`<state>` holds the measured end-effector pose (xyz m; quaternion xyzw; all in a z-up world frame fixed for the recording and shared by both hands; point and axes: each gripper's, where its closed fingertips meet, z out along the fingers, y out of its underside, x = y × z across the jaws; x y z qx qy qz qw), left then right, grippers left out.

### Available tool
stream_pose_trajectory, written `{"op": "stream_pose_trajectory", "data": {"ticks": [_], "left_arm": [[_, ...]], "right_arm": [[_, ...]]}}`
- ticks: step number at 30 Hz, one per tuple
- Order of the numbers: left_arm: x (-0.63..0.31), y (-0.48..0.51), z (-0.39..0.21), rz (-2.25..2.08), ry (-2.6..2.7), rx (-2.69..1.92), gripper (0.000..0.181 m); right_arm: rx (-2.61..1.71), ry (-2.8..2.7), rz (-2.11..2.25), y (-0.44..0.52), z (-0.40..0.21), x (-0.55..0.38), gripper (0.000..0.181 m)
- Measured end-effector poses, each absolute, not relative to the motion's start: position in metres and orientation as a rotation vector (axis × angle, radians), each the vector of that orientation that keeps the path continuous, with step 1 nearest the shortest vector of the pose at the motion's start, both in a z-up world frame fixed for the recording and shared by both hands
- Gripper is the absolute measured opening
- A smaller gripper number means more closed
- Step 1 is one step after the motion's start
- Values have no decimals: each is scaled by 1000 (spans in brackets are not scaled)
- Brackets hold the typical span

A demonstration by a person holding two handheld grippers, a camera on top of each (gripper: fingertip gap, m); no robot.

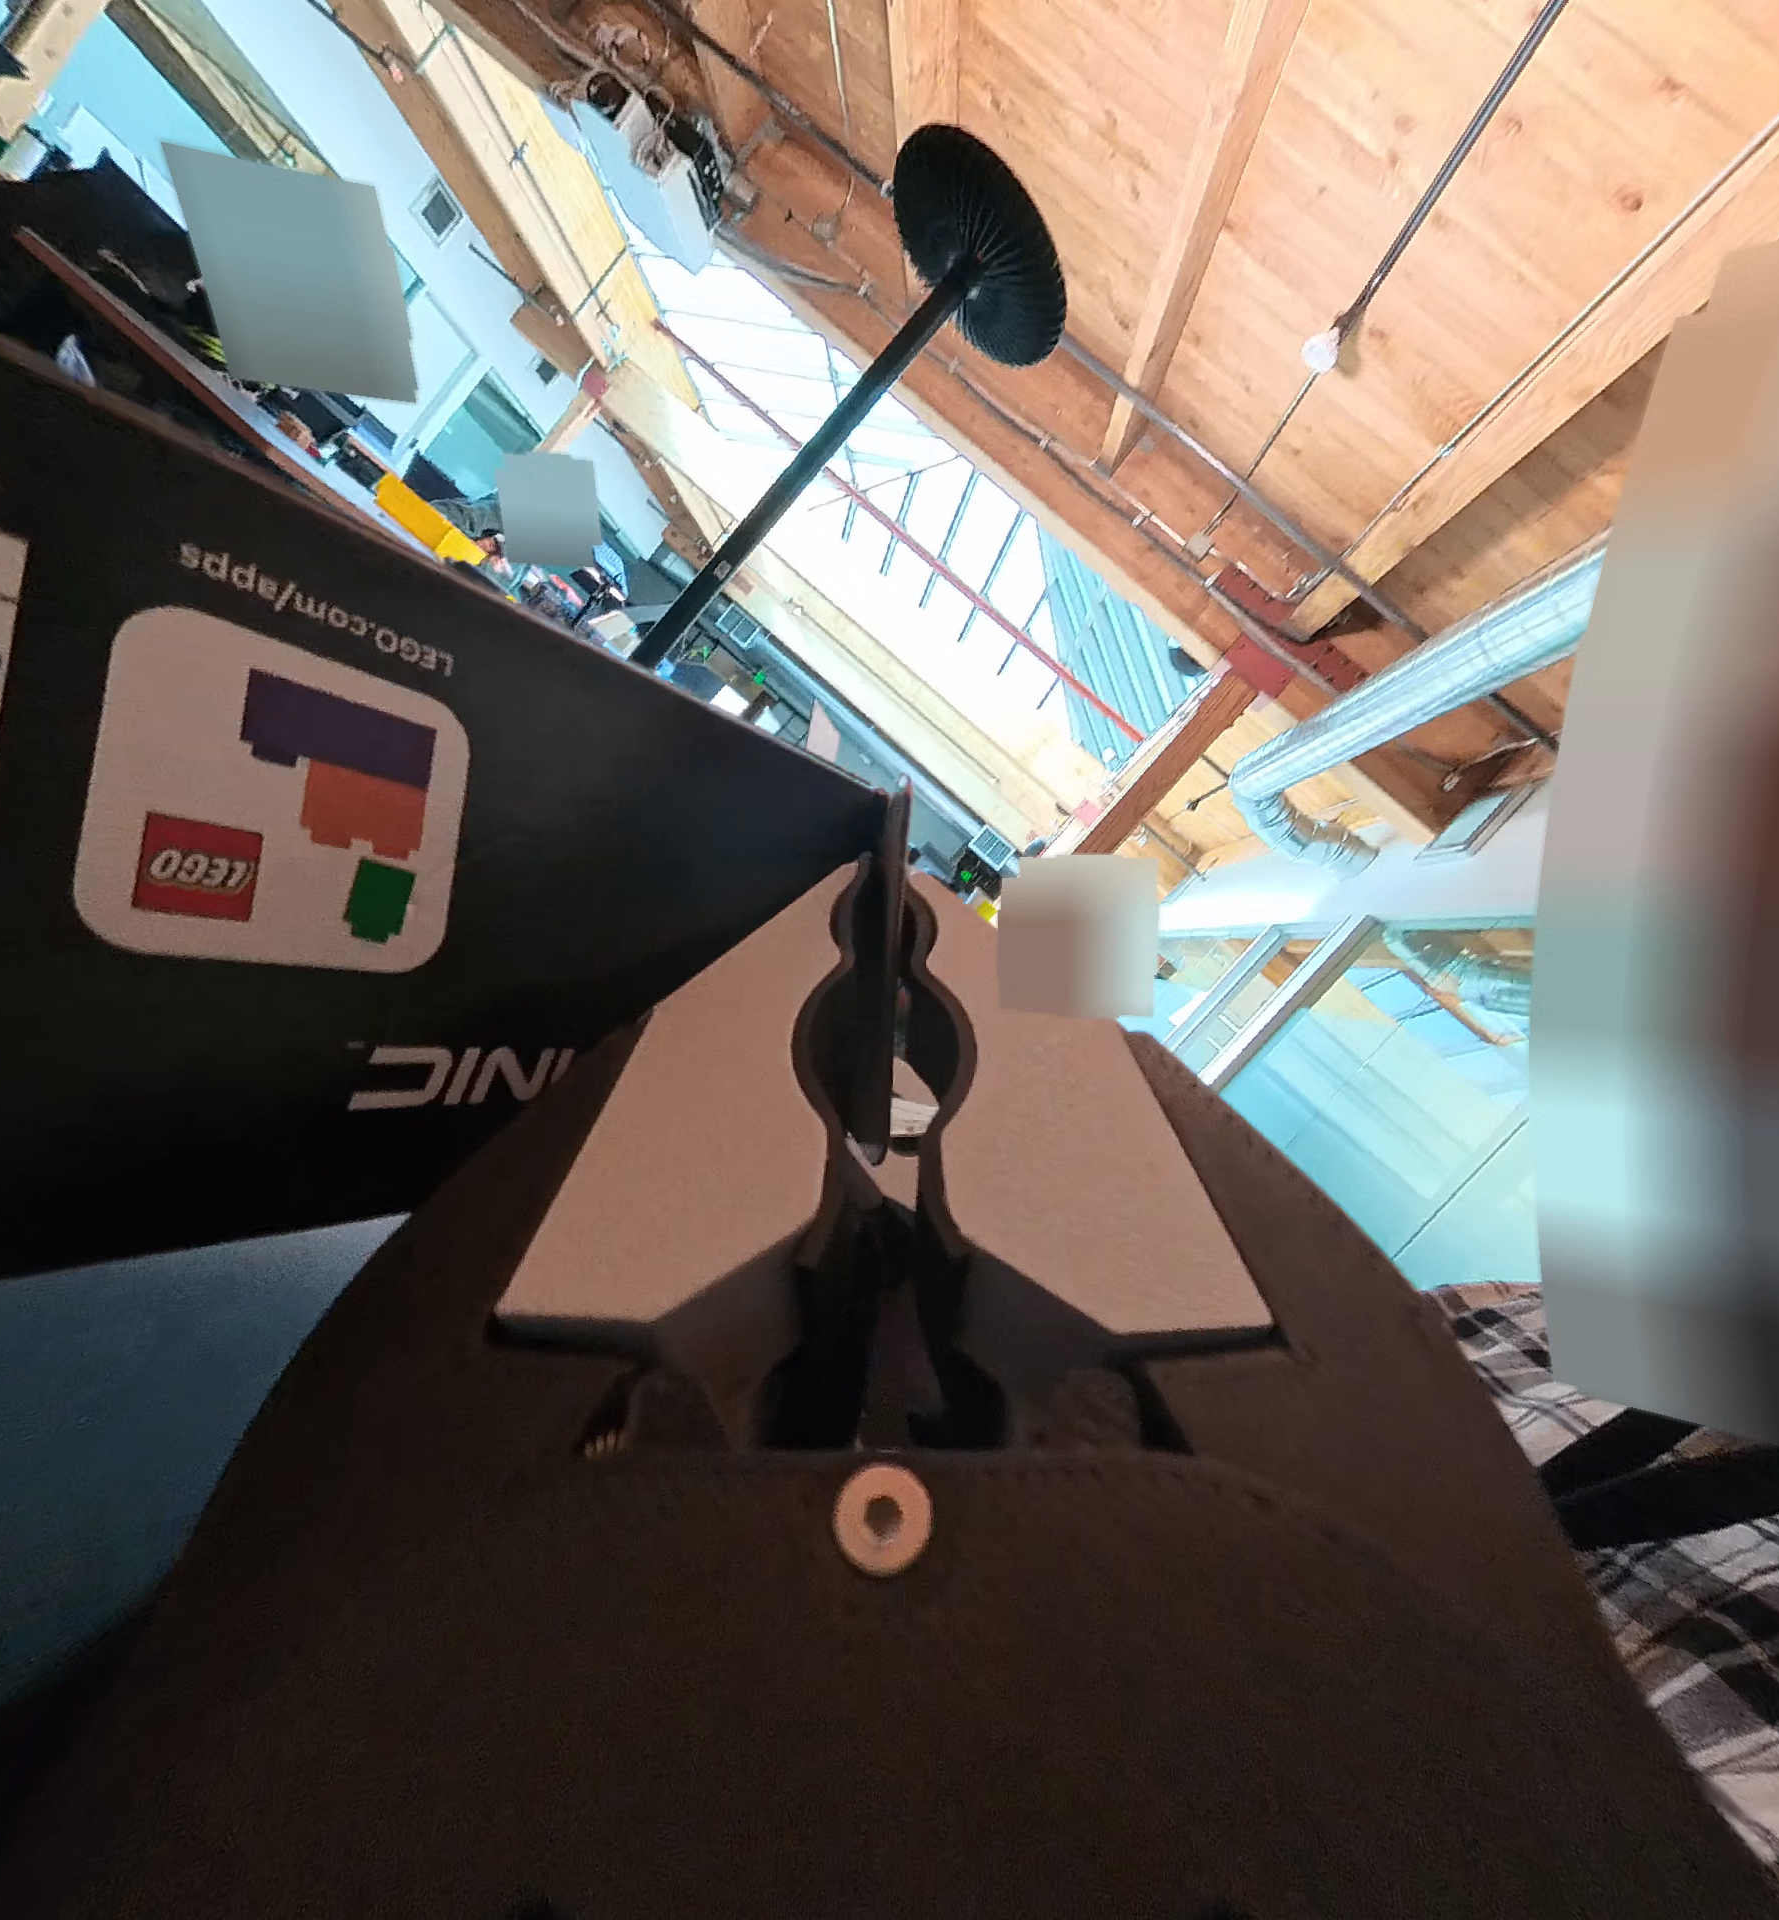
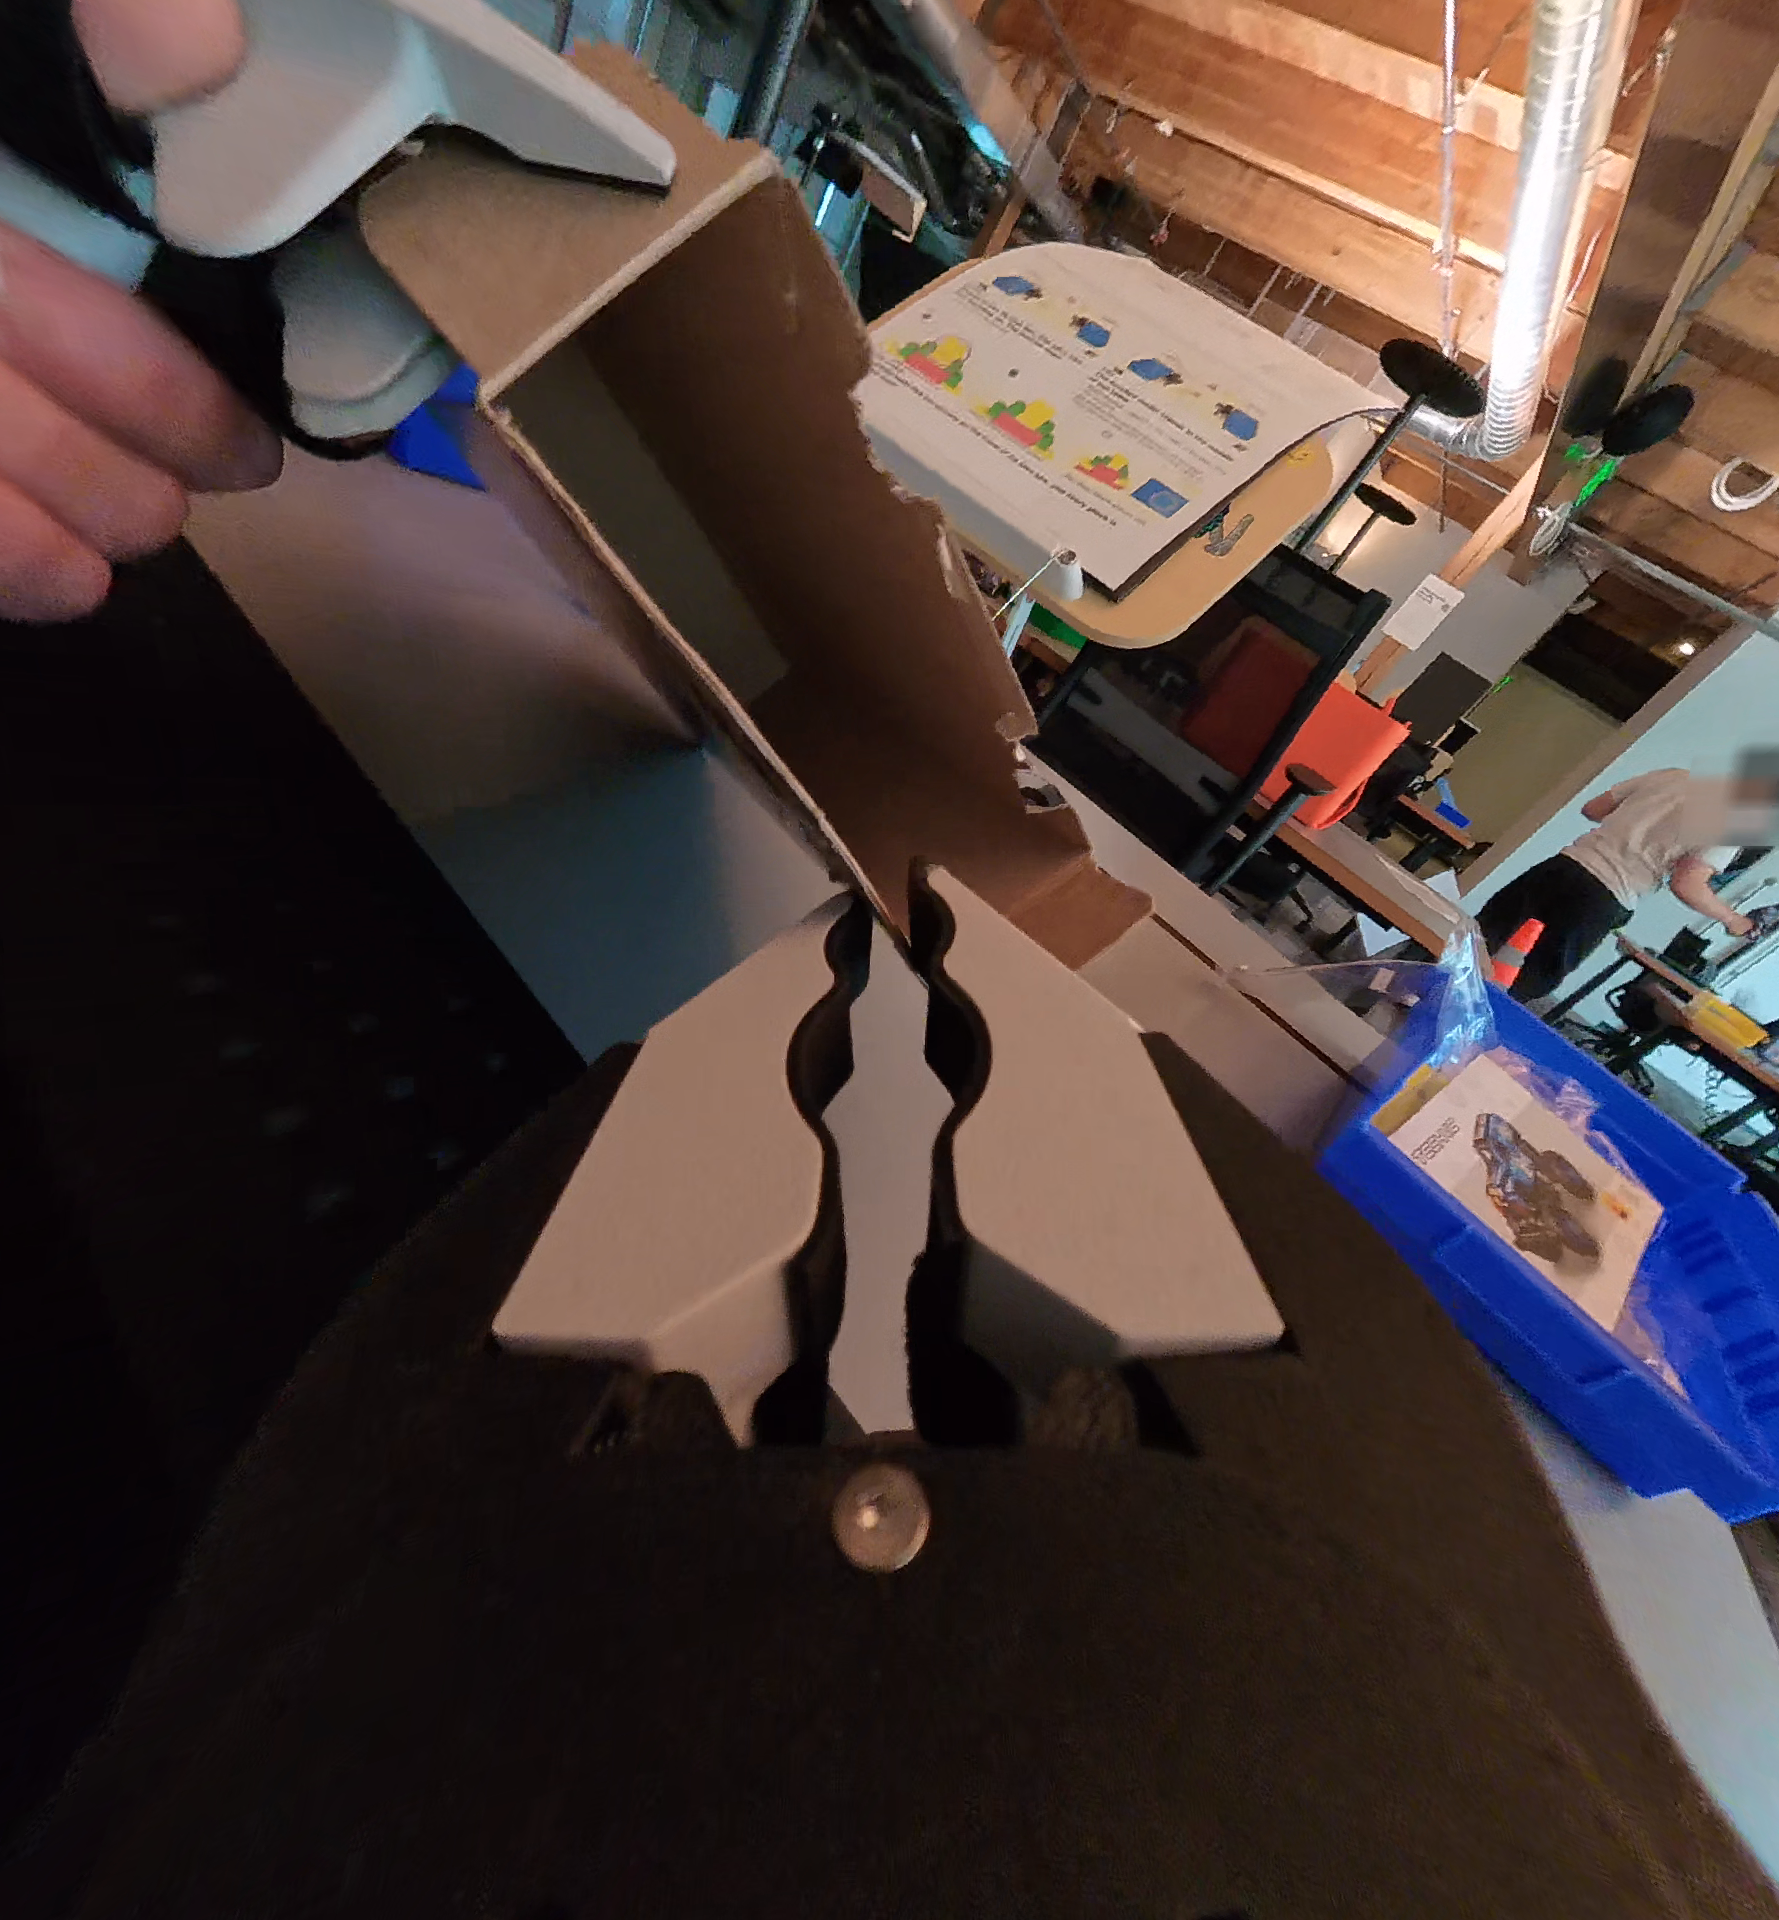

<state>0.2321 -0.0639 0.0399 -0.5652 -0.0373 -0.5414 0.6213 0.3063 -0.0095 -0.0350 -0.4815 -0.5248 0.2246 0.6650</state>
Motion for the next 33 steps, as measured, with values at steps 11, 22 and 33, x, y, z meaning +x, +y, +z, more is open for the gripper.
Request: {"op": "stream_pose_trajectory", "data": {"ticks": [11,22,33], "left_arm": [[209,-69,54,-1260,-162,-1148,0],[199,-71,66,-1253,-159,-1095,0],[203,-68,53,-1209,-134,-1172,0]], "right_arm": [[-827,-1363,314,-53,-56,283,0],[-832,-1395,310,-45,-47,265,0],[-949,-1205,422,-15,-12,284,4]]}}
